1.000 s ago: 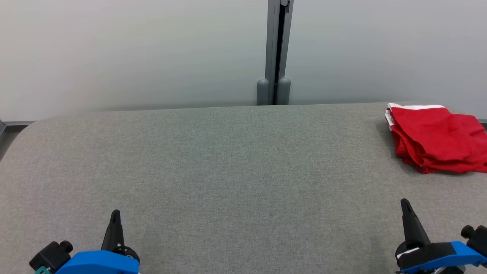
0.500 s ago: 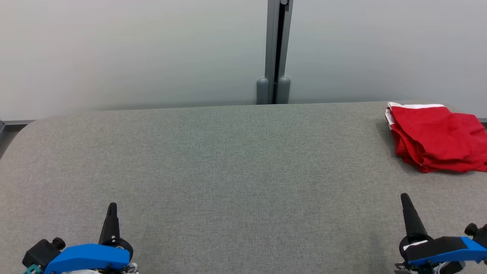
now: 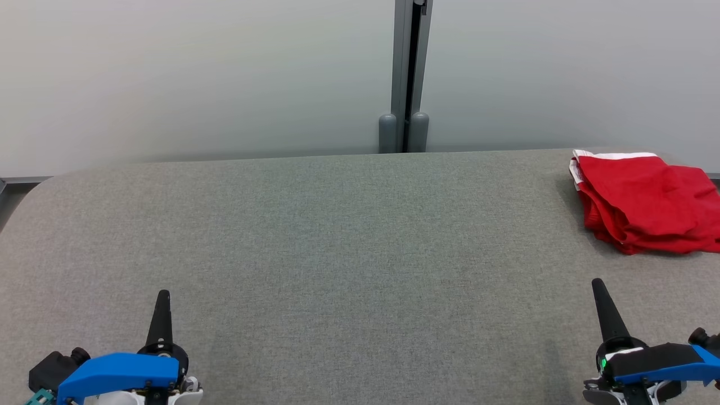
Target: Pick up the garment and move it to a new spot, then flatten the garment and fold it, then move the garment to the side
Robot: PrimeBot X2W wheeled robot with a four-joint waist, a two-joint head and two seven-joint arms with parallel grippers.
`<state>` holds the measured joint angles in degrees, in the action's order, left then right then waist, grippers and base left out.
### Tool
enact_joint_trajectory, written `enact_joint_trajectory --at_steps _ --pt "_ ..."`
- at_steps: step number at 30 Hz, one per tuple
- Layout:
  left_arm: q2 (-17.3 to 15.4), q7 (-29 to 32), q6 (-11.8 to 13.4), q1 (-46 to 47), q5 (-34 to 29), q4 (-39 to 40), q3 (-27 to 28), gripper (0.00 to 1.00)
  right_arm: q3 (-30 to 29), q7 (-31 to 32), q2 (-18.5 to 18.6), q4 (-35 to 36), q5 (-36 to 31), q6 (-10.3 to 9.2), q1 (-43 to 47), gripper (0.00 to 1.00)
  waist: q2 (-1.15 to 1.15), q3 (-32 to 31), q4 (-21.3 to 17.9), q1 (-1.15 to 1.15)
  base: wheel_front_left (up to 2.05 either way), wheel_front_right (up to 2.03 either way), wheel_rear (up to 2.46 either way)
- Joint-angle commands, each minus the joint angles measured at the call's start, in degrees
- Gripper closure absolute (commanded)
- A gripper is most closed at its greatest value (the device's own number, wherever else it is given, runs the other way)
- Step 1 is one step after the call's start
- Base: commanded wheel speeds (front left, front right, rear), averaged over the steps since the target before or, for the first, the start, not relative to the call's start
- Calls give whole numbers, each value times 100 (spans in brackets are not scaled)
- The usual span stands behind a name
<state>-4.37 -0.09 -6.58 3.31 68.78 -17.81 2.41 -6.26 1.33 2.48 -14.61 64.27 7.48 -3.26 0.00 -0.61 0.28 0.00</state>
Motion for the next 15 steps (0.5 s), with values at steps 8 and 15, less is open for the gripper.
enact_joint_trajectory --at_steps 8,15 --pt "19 130 -56 170 459 129 102 100 -21 106 48 63 565 2 -163 100 0 11 -4 0 0 0 0" --pt "41 225 -68 200 788 175 164 100 -24 174 51 64 951 2 -190 100 0 21 -7 0 0 0 0"
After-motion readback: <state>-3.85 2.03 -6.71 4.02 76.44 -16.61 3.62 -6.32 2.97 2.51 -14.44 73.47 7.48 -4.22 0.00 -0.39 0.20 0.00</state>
